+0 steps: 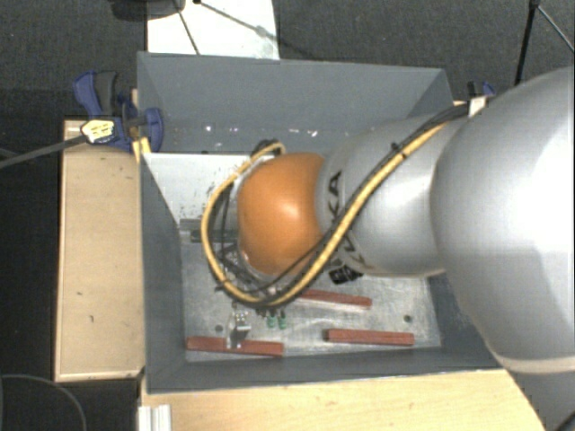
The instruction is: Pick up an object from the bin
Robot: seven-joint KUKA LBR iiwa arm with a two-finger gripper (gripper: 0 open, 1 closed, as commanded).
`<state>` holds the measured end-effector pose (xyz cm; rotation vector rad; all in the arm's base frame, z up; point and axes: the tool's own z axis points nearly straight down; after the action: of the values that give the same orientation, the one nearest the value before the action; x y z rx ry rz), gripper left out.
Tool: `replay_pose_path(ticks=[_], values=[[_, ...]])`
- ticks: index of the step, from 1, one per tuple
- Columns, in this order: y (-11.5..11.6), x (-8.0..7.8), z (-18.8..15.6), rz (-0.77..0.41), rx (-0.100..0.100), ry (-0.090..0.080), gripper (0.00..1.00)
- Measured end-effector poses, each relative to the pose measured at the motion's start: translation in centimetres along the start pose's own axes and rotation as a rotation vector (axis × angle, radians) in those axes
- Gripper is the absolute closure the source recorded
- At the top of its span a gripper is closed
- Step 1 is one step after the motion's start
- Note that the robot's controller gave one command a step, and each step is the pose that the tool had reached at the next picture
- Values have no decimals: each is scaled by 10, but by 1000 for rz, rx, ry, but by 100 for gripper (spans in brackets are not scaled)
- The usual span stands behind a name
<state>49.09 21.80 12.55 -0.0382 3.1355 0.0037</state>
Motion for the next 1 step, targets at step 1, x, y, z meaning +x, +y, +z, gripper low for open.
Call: replay_pose_path(ticks=[1], values=[[-21,6,52,127,-1,-4,100]])
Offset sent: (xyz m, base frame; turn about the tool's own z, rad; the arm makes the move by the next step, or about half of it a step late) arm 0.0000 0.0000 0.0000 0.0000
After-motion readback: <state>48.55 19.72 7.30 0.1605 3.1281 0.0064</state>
